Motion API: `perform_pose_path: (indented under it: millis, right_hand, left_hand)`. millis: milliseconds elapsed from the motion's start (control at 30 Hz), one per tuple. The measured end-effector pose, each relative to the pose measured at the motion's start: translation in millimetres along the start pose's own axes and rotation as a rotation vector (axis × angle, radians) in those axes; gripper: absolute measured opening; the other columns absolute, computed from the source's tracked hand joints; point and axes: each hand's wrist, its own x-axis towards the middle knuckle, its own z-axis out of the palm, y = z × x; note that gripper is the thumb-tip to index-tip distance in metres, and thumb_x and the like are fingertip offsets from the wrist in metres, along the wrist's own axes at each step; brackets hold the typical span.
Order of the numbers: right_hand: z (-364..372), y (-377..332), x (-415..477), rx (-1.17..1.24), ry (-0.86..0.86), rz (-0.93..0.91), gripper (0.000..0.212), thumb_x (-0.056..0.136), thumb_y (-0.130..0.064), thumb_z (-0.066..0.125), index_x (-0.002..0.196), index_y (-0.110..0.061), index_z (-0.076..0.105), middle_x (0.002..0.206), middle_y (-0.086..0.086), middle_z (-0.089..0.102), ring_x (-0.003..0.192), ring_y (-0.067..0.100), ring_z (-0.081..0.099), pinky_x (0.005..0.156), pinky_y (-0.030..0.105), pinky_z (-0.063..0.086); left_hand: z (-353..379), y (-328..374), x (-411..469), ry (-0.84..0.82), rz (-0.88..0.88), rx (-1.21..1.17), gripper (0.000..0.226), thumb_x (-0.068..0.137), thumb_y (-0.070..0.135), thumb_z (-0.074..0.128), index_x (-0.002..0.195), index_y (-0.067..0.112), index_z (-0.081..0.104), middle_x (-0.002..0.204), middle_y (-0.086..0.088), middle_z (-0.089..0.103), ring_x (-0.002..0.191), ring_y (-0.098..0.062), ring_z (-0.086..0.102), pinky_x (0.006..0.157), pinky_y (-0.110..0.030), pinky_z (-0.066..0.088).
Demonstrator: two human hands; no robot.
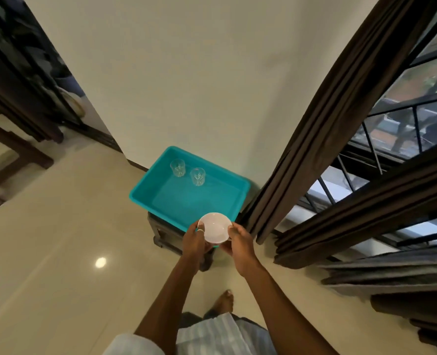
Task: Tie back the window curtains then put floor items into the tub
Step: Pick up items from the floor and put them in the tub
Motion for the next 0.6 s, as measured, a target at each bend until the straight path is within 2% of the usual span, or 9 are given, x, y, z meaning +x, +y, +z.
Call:
perform_pose_path:
  millis: [167, 267, 400, 500, 600]
  right_hand:
    - [0, -12, 20, -0.008, 0.039, 0.012, 0.032, 0.103, -0.025, 0.054, 0.134, -0.018, 0.058, 0.135, 0.008, 0.056, 0.12, 0.03, 0.058, 0.087, 0.045, 0.061]
    - [5, -19, 28, -0.014, 0.079, 0.004, 0.035, 0.103, -0.028, 0.053, 0.136, -0.019, 0.056, 0.134, 0.005, 0.057, 0.119, 0.028, 0.059, 0.09, 0.046, 0.06]
    - [20, -23, 44, -0.06, 0.144, 0.011, 0.035, 0.102, -0.031, 0.055, 0.135, -0.021, 0.057, 0.134, 0.007, 0.058, 0.118, 0.027, 0.06, 0.09, 0.048, 0.06]
    - [31, -30, 58, -0.11, 0.213, 0.044, 0.035, 0.102, -0.032, 0.055, 0.135, -0.021, 0.057, 0.134, 0.005, 0.058, 0.115, 0.025, 0.059, 0.091, 0.047, 0.059]
    - [45, -33, 68, -0.102, 0.251, 0.048, 0.036, 0.102, -0.032, 0.054, 0.136, -0.022, 0.056, 0.131, 0.002, 0.059, 0.113, 0.021, 0.06, 0.091, 0.041, 0.06]
  left_hand:
    - [17, 12, 27, -0.004, 0.007, 0.129, 0.03, 0.102, 0.026, 0.053, 0.131, 0.02, 0.049, 0.127, -0.005, 0.049, 0.112, -0.029, 0.055, 0.06, -0.029, 0.058]
    - [23, 21, 41, -0.017, 0.03, 0.209, 0.026, 0.102, 0.027, 0.054, 0.126, 0.02, 0.047, 0.125, -0.006, 0.049, 0.111, -0.029, 0.056, 0.064, -0.032, 0.06]
    - [21, 26, 66, -0.053, 0.089, 0.346, 0.02, 0.101, 0.028, 0.055, 0.118, 0.022, 0.047, 0.12, -0.004, 0.053, 0.104, -0.025, 0.055, 0.048, -0.017, 0.05]
    - [19, 27, 93, -0.06, 0.105, 0.436, 0.022, 0.099, 0.029, 0.058, 0.119, 0.021, 0.052, 0.12, -0.006, 0.059, 0.1, -0.024, 0.057, 0.044, -0.014, 0.047]
    - [18, 37, 118, -0.097, 0.084, 0.498, 0.03, 0.099, 0.028, 0.056, 0.126, 0.015, 0.056, 0.118, -0.007, 0.06, 0.097, -0.023, 0.057, 0.055, -0.027, 0.057]
